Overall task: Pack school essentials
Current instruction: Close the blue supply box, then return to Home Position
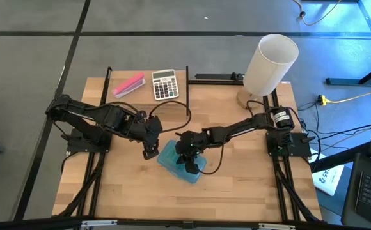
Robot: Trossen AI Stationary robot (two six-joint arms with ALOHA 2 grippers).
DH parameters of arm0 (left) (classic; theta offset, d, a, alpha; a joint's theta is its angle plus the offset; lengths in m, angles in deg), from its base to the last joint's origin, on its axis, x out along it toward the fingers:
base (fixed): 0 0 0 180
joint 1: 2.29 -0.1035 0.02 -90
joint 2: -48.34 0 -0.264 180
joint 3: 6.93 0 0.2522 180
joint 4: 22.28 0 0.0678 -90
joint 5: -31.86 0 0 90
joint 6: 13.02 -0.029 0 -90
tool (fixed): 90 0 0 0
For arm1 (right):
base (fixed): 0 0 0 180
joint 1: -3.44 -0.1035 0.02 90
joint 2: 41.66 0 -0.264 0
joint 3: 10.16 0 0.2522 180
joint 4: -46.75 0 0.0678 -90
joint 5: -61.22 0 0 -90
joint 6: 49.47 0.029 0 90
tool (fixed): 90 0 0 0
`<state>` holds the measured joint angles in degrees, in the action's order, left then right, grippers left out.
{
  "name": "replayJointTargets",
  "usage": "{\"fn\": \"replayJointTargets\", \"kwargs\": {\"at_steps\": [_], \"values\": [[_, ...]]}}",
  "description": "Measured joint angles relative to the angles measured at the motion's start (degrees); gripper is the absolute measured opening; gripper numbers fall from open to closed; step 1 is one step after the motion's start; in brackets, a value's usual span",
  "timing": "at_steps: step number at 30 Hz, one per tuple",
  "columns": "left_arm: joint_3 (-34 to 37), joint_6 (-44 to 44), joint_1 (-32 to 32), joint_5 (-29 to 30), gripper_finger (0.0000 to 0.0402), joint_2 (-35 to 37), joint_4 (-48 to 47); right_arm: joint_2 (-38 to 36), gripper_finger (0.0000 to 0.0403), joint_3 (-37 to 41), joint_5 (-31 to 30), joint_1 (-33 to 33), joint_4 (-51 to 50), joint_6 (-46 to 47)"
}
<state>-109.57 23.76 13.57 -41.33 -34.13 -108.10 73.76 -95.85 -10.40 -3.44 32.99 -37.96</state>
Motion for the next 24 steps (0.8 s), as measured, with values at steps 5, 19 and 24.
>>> {"fn": "replayJointTargets", "kwargs": {"at_steps": [5,19,24], "values": [[0.0,-1.6,0.0,0.0,0.0109,0.3,0.0,-4.7,0.0005,0.4,-3.1,0.8,-2.9,-0.2],[0.0,-10.3,0.4,-0.7,0.0097,0.8,-3.5,-19.6,0.0005,0.3,-14.1,0.9,-16.0,0.2],[0.0,-10.4,0.7,2.1,0.0028,3.6,-7.0,-26.5,0.0005,0.2,-17.3,1.1,-20.4,-0.2]]}}
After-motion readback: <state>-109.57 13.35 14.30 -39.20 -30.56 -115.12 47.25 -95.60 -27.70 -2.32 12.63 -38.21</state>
